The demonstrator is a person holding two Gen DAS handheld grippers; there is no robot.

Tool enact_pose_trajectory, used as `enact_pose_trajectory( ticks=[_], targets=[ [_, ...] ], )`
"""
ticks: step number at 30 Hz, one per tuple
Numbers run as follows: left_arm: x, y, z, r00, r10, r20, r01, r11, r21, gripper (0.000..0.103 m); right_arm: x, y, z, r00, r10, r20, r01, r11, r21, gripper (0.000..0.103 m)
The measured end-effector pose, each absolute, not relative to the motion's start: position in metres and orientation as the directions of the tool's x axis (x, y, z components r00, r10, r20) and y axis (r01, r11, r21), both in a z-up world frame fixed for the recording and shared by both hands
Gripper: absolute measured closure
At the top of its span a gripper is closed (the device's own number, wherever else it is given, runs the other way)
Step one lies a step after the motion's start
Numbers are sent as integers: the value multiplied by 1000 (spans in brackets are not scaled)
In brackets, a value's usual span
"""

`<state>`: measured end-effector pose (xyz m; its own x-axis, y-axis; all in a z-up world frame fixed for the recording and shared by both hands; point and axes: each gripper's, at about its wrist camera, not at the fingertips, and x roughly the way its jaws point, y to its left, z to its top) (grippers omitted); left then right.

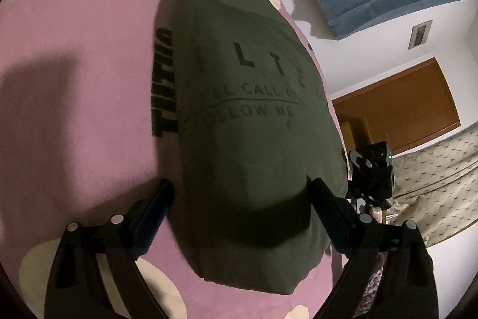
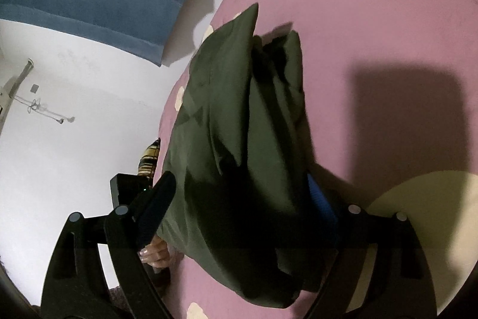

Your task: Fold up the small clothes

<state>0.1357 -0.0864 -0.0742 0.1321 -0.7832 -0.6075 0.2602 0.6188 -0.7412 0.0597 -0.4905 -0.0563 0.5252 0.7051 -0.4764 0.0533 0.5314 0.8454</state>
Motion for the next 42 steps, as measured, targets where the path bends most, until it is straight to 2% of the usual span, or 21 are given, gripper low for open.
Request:
enact_pose_trajectory(
  ticks=[4,6,7,8,10,14,17,22,33,42],
  targets=[
    [129,-87,-72,143,-767,-625,274,638,-720,11,63,-484,-59,488,721,-493,38,546,837,18],
    [127,-91,-70,152,-757,-636,285,649,-705,12,67,-468,-59,436,723,-536,13,591,807,28],
    [129,-91,-70,155,-750,-643,291,657,-696,18,69,-461,-59,424,707,-566,13,620,784,38],
    [128,-92,-69,155,-743,-651,303,663,-684,31,70,-456,-62,413,692,-592,24,642,767,43],
    [124,-96,-64,166,-717,-677,321,688,-650,36,68,-455,-64,413,690,-594,28,643,766,61],
    [118,-103,-51,199,-664,-720,360,733,-577,48,65,-456,-69,433,715,-549,42,593,804,73],
    [120,-100,-41,201,-669,-716,365,729,-579,55,62,-454,-63,457,725,-516,31,566,824,77],
    [120,-84,-28,230,-658,-717,369,741,-561,59,59,-441,-51,461,725,-512,-11,581,814,79],
    [89,-51,-28,267,-639,-722,346,762,-547,59,45,-426,-56,411,778,-475,-64,544,837,80],
    [92,-57,-38,284,-619,-732,379,774,-508,56,43,-437,-86,415,813,-408,-21,457,889,78]
  ],
)
